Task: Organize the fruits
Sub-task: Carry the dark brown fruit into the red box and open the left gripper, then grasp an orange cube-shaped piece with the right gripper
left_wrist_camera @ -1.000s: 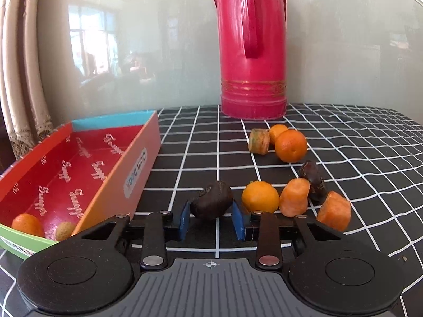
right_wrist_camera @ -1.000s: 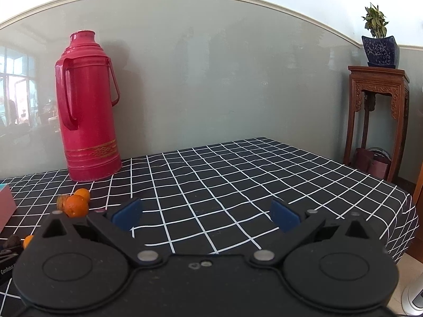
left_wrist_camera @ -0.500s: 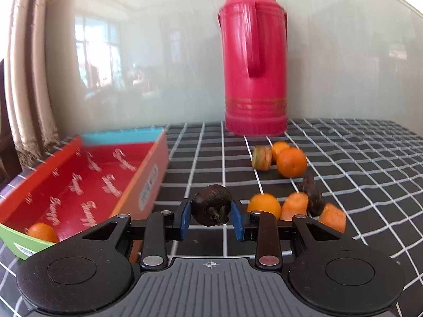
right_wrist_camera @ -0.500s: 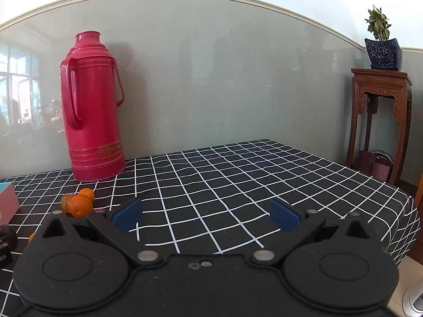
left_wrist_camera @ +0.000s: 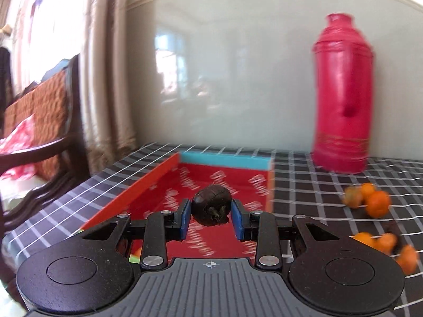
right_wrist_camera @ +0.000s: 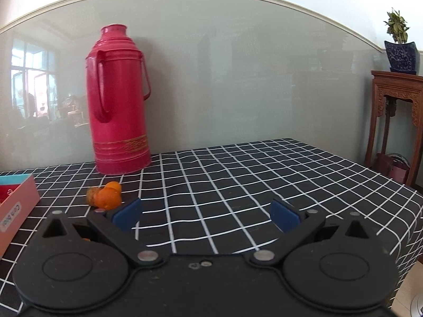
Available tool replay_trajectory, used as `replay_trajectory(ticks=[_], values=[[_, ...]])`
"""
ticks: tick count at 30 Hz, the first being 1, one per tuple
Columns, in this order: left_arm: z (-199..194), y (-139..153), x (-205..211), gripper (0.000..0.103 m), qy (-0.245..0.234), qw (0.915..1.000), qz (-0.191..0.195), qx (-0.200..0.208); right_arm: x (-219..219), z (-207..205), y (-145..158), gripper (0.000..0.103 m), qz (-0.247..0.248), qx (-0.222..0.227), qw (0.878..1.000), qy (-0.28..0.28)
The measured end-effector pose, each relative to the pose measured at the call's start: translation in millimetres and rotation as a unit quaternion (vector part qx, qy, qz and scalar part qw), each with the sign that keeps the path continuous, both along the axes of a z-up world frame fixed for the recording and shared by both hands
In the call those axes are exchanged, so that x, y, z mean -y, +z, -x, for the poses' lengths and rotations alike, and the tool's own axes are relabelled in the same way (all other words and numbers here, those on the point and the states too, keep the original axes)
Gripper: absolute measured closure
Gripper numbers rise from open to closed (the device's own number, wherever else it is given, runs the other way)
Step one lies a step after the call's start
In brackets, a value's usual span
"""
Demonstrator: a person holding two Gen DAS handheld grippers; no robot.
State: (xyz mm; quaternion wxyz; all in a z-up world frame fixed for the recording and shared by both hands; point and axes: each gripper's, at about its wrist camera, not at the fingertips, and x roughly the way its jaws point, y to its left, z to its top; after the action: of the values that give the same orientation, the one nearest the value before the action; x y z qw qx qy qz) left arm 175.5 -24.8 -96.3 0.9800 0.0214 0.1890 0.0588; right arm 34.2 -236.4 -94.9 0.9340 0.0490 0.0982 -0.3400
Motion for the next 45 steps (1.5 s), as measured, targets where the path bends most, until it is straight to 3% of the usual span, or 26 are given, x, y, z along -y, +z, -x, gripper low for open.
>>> replay_trajectory(ticks=[5,10,12,14,17,25,31,34,36,43,45], values=[[-7.1,-5.2,-22.8,0.07,0.042,0.9986,0.01,-0.032,-12.1,-9.9,-1.5,0.006,-0.001,-0.007,1.0,0.026],[-5.3,-2.1,-38.2,0.069,0.053,0.9978,0.02,-0.034,-20.9,-19.6,-3.1,0.006,-0.004,-0.014,0.999,0.045],[-3.7,0.0,-45.2,0.06,0.06,0.9974,0.023,-0.03,-24.0,-22.5,-3.8,0.006,-0.007,-0.016,0.999,0.051],[-0.9,3.3,-53.1,0.032,0.074,0.9967,0.024,-0.021,-27.2,-24.6,-4.4,0.006,-0.009,-0.017,0.998,0.056],[6.3,7.8,-64.3,0.026,0.092,0.9956,0.016,0.0,-32.8,-28.8,-5.8,0.006,-0.008,-0.021,0.998,0.064],[16.8,12.5,-89.6,0.009,0.118,0.9929,0.008,0.01,-42.5,-39.3,-11.3,0.006,-0.019,-0.031,0.996,0.087],[20.1,13.3,-104.0,0.006,0.131,0.9913,0.008,0.011,-45.8,-51.4,-19.2,0.008,-0.033,-0.054,0.993,0.097],[20.5,13.5,-110.0,0.006,0.137,0.9905,0.011,0.01,-44.5,-57.0,-23.2,0.017,-0.049,-0.061,0.992,0.101],[21.3,13.6,-113.1,0.006,0.14,0.9901,0.013,0.009,-43.4,-61.3,-26.1,0.035,-0.059,-0.068,0.991,0.102],[24.1,13.4,-121.0,0.004,0.148,0.9889,0.009,0.009,-37.3,-71.2,-34.4,0.058,-0.092,-0.081,0.988,0.099],[23.8,13.2,-123.8,0.004,0.151,0.9884,0.011,0.008,-36.2,-71.9,-35.6,0.071,-0.099,-0.081,0.987,0.101]])
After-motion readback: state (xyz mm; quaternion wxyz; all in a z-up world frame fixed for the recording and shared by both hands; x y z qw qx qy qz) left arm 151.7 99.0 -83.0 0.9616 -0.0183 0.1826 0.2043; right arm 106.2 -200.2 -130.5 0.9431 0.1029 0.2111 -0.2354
